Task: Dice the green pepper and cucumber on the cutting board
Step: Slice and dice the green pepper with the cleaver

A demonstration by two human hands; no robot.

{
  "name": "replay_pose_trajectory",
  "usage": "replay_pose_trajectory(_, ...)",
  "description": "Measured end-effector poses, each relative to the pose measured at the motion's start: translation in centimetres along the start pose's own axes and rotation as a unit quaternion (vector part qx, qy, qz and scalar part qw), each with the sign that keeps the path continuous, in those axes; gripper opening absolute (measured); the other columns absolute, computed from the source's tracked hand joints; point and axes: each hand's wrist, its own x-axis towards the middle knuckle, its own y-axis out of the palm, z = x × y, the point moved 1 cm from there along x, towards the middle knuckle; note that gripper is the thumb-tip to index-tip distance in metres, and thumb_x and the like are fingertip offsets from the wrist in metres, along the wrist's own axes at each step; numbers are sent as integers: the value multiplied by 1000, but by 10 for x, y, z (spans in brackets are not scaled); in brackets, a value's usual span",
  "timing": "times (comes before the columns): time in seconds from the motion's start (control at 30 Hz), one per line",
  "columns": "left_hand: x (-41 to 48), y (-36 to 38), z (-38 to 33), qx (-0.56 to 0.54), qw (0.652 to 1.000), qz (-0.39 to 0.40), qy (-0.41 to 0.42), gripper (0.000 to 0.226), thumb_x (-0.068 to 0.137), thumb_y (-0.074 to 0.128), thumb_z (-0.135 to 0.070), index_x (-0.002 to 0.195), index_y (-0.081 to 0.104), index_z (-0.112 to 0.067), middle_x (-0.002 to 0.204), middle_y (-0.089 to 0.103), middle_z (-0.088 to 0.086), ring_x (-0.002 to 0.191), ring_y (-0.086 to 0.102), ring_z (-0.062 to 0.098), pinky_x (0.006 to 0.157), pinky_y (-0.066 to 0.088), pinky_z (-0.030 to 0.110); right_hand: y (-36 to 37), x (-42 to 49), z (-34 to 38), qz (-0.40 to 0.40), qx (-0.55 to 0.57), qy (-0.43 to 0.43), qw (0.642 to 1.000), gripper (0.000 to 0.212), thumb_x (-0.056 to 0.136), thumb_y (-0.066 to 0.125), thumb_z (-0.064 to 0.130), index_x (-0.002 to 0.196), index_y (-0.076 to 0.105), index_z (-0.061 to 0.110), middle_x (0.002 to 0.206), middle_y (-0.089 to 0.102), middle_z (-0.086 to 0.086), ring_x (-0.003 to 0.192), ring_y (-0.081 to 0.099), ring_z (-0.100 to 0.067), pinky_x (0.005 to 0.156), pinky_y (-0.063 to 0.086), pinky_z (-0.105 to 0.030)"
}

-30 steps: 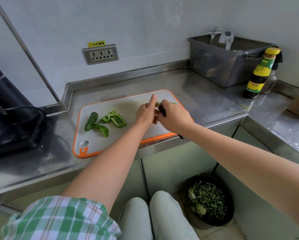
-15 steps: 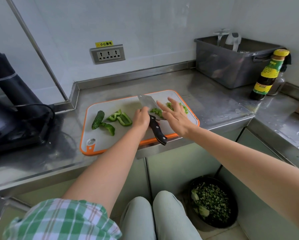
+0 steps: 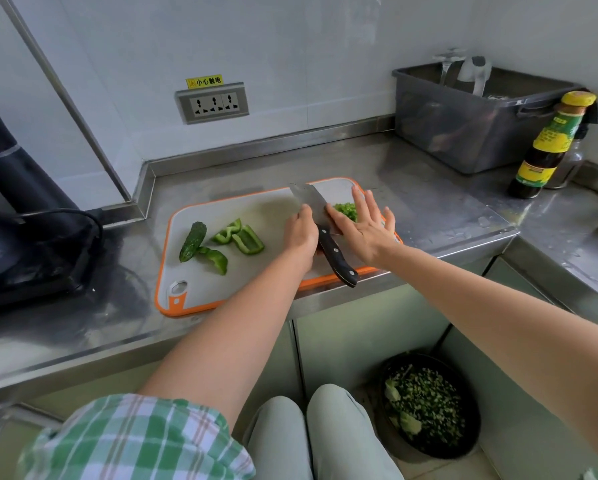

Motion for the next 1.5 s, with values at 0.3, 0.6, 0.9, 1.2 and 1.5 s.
replay_pose_trajectory(0.3, 1, -7, -5, -18, 1000, 1, -16, 36, 100, 35, -36, 74, 48, -15, 97, 64, 25, 94, 64, 44, 84, 52, 50, -6, 0, 11, -19, 17, -51, 998, 47, 103, 11, 46, 149, 15, 48, 160, -17, 6, 145, -21, -12, 115, -17, -47)
replay_pose_trajectory(0.6, -1, -10, 3, 10, 1000, 14, -15, 37, 92, 37, -48, 79, 45, -14, 102, 63, 29, 93, 63, 47, 88, 50, 59, -5, 3, 9, -7, 36, -5, 999, 49, 101, 13, 51, 148, 22, 46, 161, -13, 3, 146, -17, -14, 114, -15, -48)
replay_pose_trajectory(0.9, -5, -17, -8, -27, 997, -64, -26, 32, 101, 35, -32, 95, 53, -7, 104, 60, 18, 98, 60, 36, 87, 51, 43, -7, -20, 5, -4, 80, -101, 992, 56, 92, 8, 62, 144, 26, 53, 161, -6, 11, 146, -11, -7, 116, -13, -40)
replay_pose_trajectory(1.2, -6, -16, -9, -42, 995, -81, -37, 42, 102, 33, -35, 112, 57, -3, 119, 61, 21, 106, 60, 38, 92, 50, 49, -14, -28, 7, 3, 38, -83, 996, 55, 96, 8, 62, 147, 25, 49, 161, -8, 8, 146, -10, -10, 116, -12, -42)
replay_pose_trajectory(1.5, -11, -19, -10, -39, 996, -77, -38, 36, 102, 32, -33, 106, 54, -6, 110, 60, 17, 100, 60, 37, 82, 55, 48, -16, -33, 16, 20, 54, -85, 995, 54, 99, 9, 58, 149, 25, 43, 161, -3, 8, 146, -9, -10, 116, -11, -40)
